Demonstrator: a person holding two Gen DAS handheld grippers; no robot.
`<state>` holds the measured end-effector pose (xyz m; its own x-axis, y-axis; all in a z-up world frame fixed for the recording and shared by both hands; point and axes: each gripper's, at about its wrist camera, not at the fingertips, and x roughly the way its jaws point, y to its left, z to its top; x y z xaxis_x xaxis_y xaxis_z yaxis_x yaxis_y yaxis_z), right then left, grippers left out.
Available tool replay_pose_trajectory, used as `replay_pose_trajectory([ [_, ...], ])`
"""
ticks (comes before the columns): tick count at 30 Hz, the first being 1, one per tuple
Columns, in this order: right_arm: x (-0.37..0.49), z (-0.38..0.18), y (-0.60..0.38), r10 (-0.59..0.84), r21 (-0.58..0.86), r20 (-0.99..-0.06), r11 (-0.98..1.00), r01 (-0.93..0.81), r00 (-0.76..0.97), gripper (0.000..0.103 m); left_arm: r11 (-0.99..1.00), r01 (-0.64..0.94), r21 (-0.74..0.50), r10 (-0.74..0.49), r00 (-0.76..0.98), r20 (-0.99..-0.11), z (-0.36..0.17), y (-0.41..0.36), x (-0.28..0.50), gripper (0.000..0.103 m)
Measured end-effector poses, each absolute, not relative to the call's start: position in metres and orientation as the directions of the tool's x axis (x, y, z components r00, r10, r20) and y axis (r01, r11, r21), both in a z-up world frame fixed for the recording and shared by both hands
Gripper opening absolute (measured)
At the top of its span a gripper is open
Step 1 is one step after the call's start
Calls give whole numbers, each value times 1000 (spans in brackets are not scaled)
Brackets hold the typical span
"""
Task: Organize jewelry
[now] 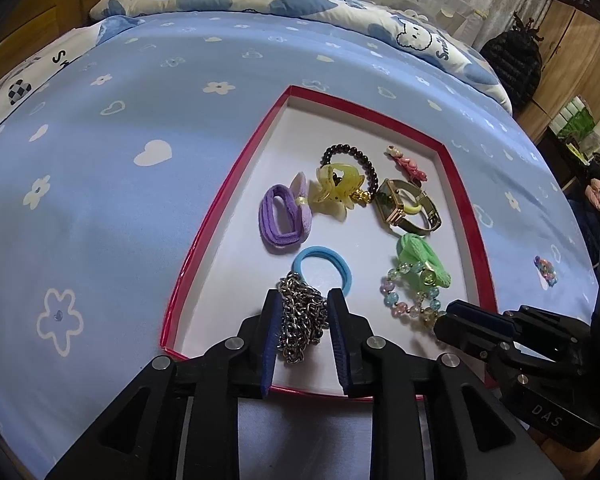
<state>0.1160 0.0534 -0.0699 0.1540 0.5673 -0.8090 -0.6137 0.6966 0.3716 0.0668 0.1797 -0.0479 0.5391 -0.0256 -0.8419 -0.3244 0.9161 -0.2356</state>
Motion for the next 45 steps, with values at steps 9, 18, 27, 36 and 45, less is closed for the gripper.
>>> replay_pose_trajectory([
  [9,116,-51,35,603,384,-767,707,-594,221,33,915,-326,-238,-7,579,-816,-30,177,53,46],
  [18,110,-21,-4,636,402,-693,731,-551,338,59,904,-355,-240,40,627,-778,-4,166,19,83],
  [27,98,-17,-31,641,422,-665,746,-515,382,76,882,-392,-260,58,640,-766,1,159,-16,90],
  [36,79,33,-47,650,368,-601,741,-561,465,86,904,-368,-217,111,692,-713,49,142,-41,95],
  [45,64,96,-64,626,271,-517,766,-582,584,103,942,-325,-85,201,749,-632,82,103,-66,102],
])
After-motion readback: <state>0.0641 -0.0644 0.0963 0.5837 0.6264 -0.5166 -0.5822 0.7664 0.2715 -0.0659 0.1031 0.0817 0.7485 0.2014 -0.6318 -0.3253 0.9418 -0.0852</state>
